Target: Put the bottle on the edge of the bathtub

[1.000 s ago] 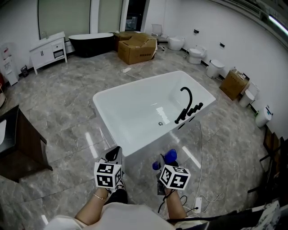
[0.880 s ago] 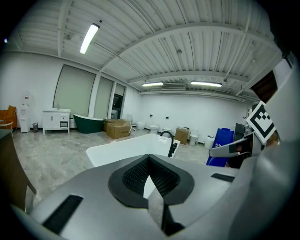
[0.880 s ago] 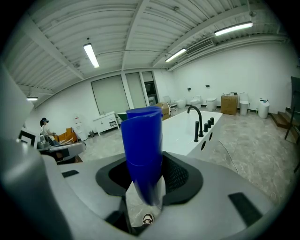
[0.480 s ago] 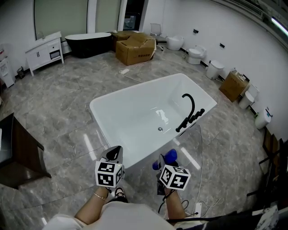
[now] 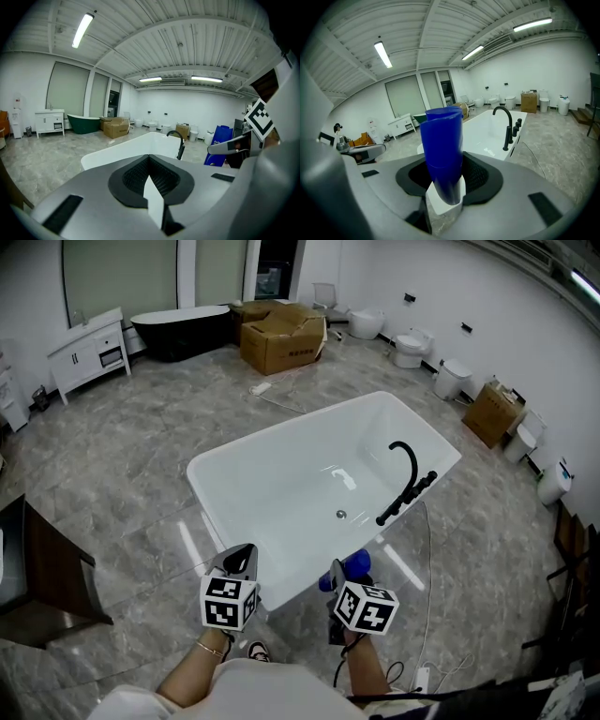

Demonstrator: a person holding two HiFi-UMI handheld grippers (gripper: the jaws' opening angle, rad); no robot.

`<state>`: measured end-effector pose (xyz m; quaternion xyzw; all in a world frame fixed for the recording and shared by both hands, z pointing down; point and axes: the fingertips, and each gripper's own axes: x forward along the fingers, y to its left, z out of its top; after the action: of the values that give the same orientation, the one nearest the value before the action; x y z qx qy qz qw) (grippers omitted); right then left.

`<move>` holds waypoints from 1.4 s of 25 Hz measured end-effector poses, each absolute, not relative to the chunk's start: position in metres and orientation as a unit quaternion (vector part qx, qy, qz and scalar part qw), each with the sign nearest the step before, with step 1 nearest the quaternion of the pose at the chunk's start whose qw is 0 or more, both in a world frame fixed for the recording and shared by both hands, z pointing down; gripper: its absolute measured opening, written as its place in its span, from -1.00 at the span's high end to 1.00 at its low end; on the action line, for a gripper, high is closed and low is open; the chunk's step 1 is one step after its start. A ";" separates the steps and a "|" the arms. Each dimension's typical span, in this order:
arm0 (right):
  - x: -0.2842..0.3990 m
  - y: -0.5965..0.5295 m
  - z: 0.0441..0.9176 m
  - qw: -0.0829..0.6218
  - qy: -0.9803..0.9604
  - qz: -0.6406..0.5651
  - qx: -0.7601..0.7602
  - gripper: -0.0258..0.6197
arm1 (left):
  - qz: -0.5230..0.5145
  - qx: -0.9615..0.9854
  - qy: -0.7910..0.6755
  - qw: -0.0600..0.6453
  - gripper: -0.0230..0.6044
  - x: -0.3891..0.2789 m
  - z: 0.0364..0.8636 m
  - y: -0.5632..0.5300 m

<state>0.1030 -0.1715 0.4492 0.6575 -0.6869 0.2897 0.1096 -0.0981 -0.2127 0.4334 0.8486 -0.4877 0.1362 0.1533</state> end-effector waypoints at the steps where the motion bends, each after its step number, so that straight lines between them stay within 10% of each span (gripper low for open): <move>1: 0.103 -0.176 0.450 0.109 -0.685 0.291 0.659 0.39 | 0.138 0.849 -0.486 0.153 0.89 -0.099 0.434 -0.218; 35: 0.128 -0.255 0.493 0.162 -0.670 0.330 0.645 0.39 | 0.169 0.810 -0.499 0.259 0.89 -0.092 0.506 -0.290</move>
<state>0.1282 -0.2551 0.4928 0.6450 -0.6698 0.3301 0.1625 -0.0917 -0.2898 0.5062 0.8097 -0.4991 0.1687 0.2585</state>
